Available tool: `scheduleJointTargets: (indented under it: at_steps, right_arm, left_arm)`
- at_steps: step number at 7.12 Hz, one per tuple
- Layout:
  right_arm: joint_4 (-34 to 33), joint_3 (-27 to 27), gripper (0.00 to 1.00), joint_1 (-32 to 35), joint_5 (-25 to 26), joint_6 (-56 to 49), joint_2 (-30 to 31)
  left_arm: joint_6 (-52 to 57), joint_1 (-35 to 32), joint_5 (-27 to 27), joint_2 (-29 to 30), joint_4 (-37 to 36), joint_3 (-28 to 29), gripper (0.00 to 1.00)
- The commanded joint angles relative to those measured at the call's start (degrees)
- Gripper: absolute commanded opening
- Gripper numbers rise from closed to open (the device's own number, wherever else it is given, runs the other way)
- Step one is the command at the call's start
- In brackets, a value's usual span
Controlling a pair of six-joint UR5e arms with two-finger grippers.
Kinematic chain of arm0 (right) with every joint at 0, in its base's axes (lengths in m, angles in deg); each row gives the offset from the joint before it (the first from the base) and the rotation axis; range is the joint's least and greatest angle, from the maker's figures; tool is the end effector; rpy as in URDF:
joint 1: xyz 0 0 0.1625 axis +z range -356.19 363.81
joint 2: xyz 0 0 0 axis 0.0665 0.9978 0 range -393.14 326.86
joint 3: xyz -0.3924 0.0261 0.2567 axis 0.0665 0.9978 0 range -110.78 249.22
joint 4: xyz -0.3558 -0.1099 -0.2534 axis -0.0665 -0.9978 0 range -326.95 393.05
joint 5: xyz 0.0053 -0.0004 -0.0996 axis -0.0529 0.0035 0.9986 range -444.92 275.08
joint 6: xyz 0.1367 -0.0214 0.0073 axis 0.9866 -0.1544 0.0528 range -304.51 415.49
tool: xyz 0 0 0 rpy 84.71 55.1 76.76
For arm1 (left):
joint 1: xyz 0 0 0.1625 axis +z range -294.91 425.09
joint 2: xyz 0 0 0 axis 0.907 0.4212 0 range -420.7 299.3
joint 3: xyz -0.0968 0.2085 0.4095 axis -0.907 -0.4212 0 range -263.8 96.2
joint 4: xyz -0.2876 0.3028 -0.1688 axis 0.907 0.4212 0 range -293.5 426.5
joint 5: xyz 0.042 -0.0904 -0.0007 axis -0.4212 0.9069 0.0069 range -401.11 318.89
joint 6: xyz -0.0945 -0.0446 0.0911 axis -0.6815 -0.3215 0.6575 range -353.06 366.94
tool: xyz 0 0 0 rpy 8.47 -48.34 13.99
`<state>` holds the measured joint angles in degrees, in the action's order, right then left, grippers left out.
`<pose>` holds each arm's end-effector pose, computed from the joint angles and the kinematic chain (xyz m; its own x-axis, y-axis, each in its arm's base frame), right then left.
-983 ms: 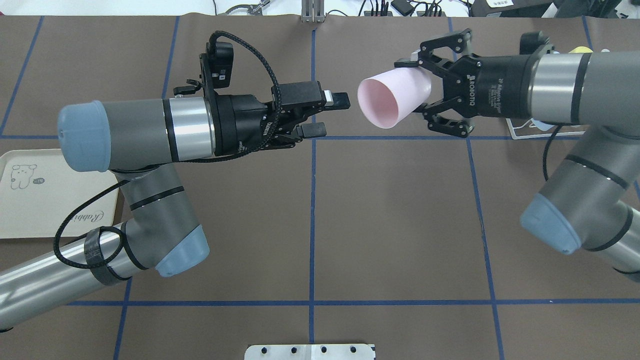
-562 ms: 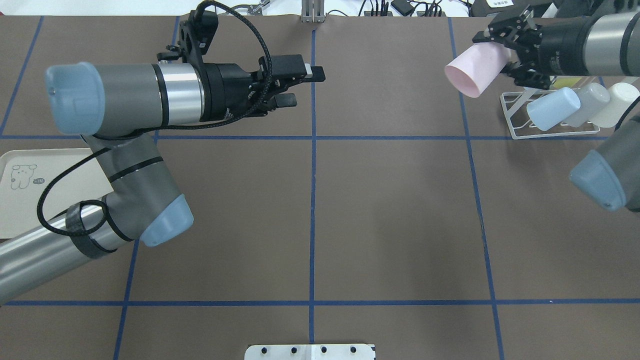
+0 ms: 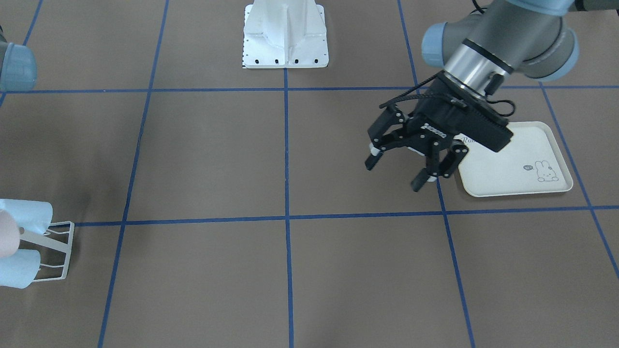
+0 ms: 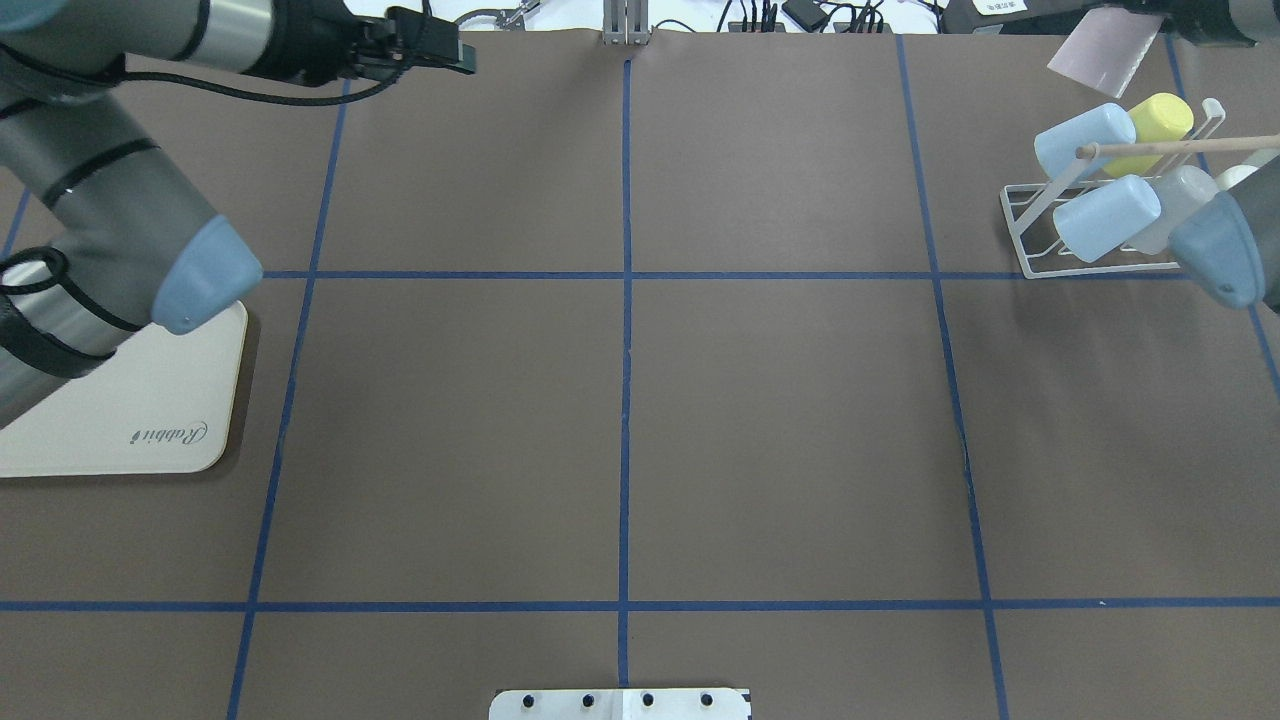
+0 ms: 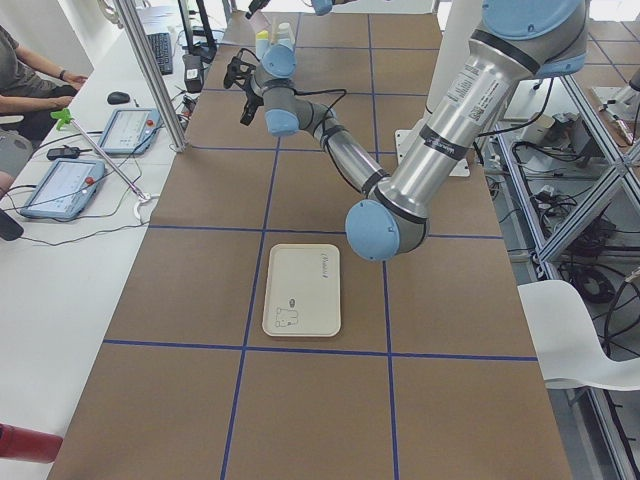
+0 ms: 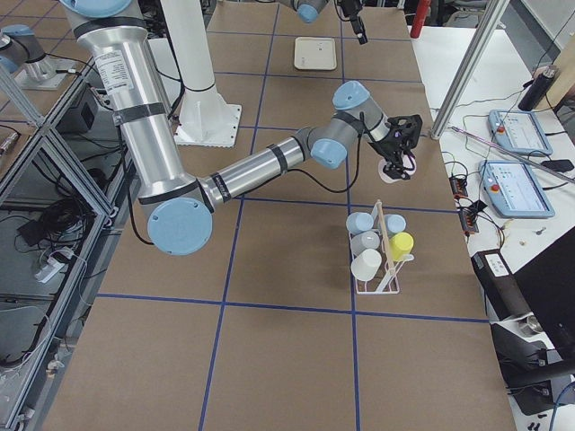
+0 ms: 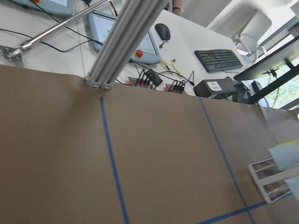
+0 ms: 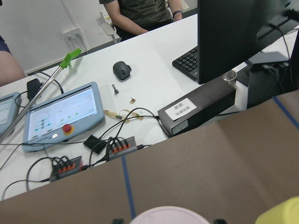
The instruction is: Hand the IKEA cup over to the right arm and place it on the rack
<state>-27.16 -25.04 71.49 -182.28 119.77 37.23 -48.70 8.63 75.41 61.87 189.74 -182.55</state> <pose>-0.1668 -0.7109 0.4315 0.5837 0.2887 0.7589 -0.6937 0.6630 0.2814 0.3394 -0.6413 0.2111 0.4082 0.2983 -0.8628 0.3364 0.8294 0.4459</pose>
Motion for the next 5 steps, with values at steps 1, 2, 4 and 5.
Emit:
scheduleJointTargets:
  at_steps: [1,2,4,5]
  right_arm:
    - [0.35,9.41,0.00,3.40,6.39,-9.76,-3.47]
    - [1.92,13.01,0.00,4.56,6.48,-9.70,-5.39]
    - [18.63,23.19,0.00,4.49,8.83,-6.74,-3.58]
    - [20.12,23.85,0.00,3.96,10.33,-3.93,-3.57]
  left_arm:
    - [10.88,-4.78,1.17,-4.69,-5.64,-3.11,1.00]
    - [14.29,-5.15,1.00,-6.71,-5.64,-3.21,1.00]
    - [20.11,-6.99,0.99,-10.67,-5.73,-4.08,1.00]
    - [20.21,-7.00,0.99,-11.12,-5.73,-4.26,1.00]
